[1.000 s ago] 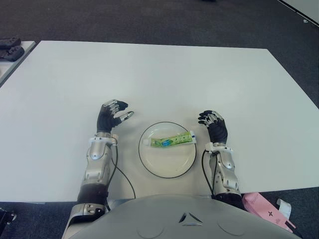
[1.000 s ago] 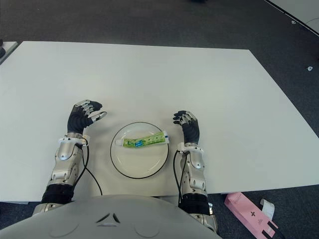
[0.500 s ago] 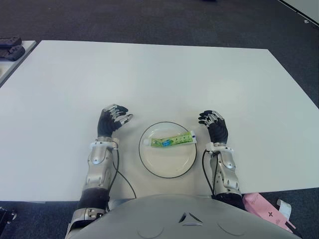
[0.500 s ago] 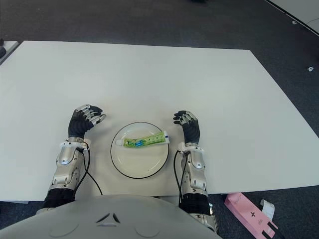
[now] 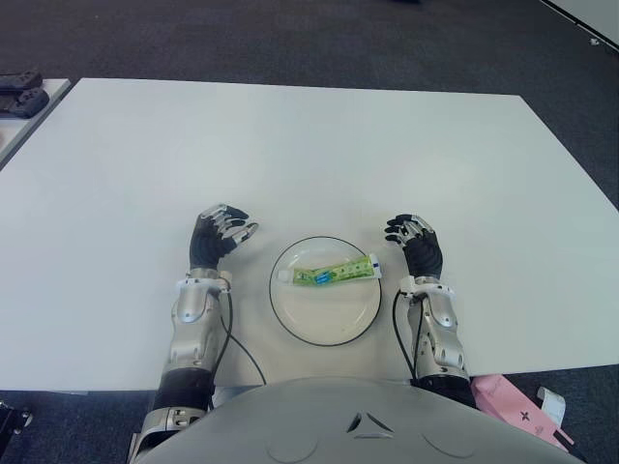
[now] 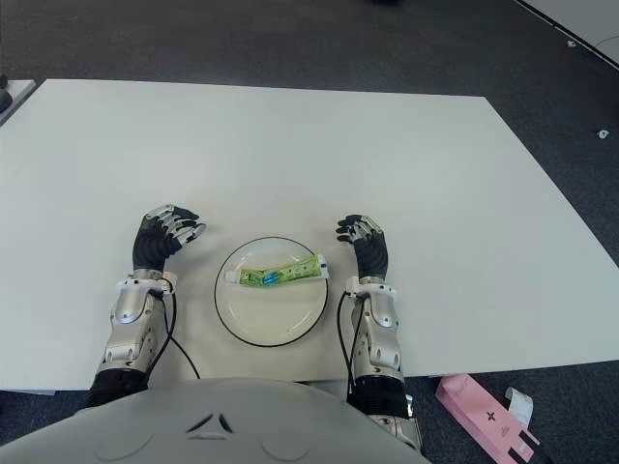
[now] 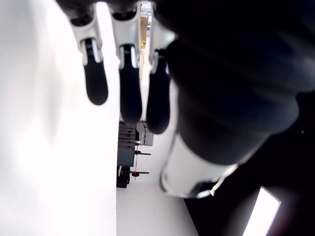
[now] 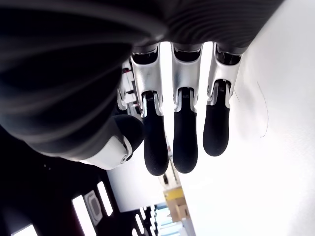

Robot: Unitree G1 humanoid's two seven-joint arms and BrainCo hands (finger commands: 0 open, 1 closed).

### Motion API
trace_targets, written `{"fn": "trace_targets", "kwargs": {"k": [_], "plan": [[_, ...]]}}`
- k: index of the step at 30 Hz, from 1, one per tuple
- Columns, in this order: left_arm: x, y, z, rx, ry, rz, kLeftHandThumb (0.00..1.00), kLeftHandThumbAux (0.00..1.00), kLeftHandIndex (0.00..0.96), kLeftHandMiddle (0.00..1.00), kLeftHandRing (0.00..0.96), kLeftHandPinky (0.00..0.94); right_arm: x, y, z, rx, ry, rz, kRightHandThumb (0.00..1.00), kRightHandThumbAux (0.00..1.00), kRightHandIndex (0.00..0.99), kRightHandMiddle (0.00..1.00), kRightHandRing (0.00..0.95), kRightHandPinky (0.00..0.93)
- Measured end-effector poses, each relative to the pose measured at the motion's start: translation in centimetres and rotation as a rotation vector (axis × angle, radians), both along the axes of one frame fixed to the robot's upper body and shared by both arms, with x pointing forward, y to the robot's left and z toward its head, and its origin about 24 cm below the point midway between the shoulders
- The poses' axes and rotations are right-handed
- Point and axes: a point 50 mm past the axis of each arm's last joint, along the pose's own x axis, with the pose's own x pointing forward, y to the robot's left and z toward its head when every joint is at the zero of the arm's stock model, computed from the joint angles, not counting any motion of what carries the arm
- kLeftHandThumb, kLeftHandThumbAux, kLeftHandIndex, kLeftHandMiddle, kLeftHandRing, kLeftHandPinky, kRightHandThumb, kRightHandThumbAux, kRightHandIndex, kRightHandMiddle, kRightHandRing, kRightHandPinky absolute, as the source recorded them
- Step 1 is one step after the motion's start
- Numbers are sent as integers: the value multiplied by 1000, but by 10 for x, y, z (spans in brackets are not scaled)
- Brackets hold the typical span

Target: Put the toothpaste on the table into the plate.

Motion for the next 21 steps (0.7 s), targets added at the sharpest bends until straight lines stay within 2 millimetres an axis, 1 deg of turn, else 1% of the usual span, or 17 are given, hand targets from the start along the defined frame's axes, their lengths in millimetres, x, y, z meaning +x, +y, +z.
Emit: {"fn": "trace_targets", "kwargs": {"k": [10, 21], "plan": [[-5, 5, -2, 16, 8, 11, 120, 998, 547, 551, 542, 515, -2, 1, 0, -12, 4, -9, 704, 726, 429, 507, 502, 499], [-7, 9, -3, 17, 12, 20, 132, 998, 562, 571, 559, 538, -4, 1, 1, -23, 9, -20, 704, 725, 429, 504, 497, 495]]}}
